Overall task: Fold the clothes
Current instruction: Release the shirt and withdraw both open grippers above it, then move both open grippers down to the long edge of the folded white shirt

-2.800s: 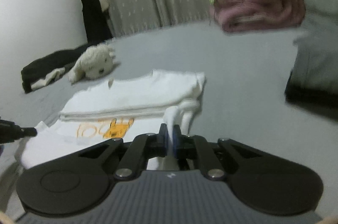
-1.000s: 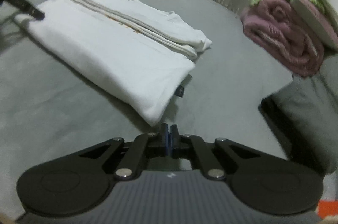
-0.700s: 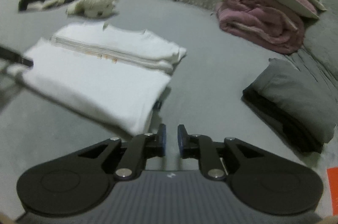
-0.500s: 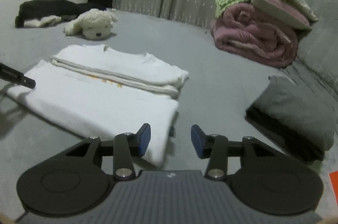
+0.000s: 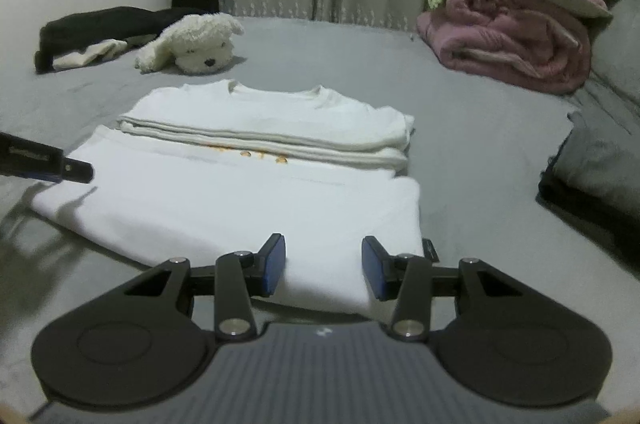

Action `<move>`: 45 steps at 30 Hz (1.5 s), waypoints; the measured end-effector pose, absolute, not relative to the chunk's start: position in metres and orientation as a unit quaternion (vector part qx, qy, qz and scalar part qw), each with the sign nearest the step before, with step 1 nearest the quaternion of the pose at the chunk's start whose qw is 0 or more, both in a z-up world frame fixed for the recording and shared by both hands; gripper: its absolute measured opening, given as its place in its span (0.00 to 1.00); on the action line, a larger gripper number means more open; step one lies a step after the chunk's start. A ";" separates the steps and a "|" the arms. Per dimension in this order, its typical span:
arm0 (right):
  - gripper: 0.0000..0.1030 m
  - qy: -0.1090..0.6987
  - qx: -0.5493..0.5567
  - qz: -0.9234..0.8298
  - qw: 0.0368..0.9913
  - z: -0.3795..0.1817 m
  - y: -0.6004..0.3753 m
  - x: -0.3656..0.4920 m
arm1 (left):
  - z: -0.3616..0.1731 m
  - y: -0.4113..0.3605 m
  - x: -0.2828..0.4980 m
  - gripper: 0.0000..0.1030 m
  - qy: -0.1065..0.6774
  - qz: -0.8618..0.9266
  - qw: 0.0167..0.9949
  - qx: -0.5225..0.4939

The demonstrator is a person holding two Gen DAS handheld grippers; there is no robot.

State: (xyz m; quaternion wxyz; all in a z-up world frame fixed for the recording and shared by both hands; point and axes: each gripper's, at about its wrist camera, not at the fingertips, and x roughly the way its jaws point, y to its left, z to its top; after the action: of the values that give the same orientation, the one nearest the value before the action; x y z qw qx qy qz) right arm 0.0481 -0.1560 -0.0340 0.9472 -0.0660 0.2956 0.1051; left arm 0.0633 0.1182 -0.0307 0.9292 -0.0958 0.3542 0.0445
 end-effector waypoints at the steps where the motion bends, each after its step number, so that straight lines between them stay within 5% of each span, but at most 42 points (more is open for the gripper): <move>1: 0.49 0.303 -0.067 0.099 0.946 -0.036 -0.156 0.050 | -0.031 0.119 0.063 0.49 0.355 0.044 0.929 -0.097; 16: 0.53 0.340 -0.038 0.047 0.939 -0.038 -0.185 0.058 | -0.030 0.130 0.062 0.49 0.361 0.038 0.926 -0.108; 45: 0.68 0.399 0.313 0.093 0.857 -0.032 -0.286 0.049 | -0.034 0.221 0.047 0.61 0.401 0.016 0.874 -0.274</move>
State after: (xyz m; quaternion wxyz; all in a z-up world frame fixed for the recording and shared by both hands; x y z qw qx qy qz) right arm 0.0490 -0.2856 -0.0324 0.8567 0.3131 0.3994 0.0925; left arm 0.0470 0.2215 -0.0338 0.8741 -0.2737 0.4009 0.0165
